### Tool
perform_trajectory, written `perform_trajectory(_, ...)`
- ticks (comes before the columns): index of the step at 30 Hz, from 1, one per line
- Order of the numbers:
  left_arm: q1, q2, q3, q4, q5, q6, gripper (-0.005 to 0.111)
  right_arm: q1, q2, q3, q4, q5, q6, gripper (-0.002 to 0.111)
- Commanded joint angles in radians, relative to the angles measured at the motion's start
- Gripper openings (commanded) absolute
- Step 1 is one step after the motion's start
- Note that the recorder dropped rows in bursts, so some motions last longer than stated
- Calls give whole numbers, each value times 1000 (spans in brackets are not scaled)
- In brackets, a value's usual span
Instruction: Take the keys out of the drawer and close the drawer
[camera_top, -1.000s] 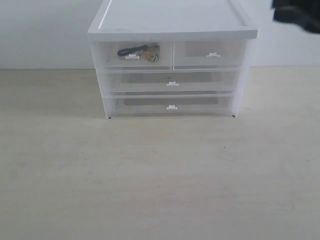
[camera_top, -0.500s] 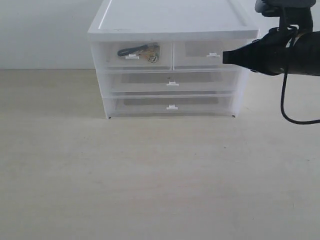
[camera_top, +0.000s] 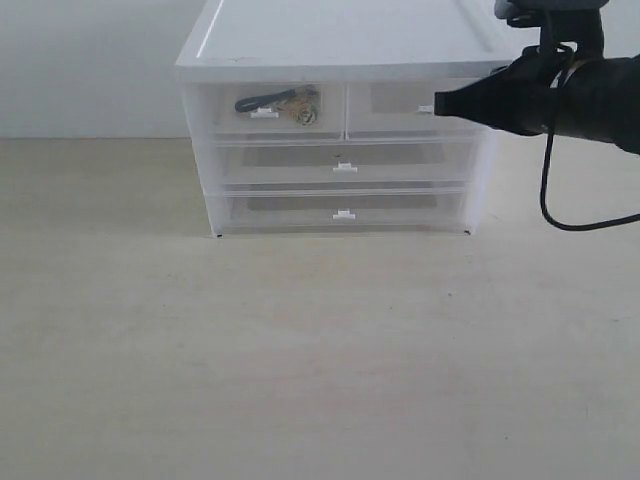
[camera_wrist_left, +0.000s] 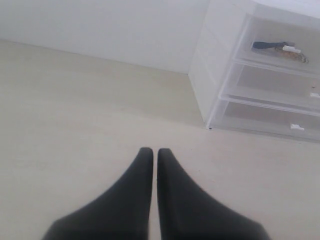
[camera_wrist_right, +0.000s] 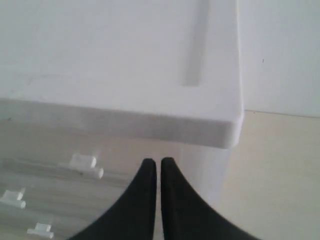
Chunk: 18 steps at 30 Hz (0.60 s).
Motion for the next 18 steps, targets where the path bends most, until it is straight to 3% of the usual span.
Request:
perform_trajectory(1,-8,-3,4,-5,-9,7,4,-3,8,-7,-14,-46,37,0)
perform_trajectory(6,-8,-3,4,-5,-9,7,4,20,15,-5,-48,12,47,0)
perform_trajectory(18,-8,-3,4,-5,-9,7,4,48,69,-73,-72,-59,41,0)
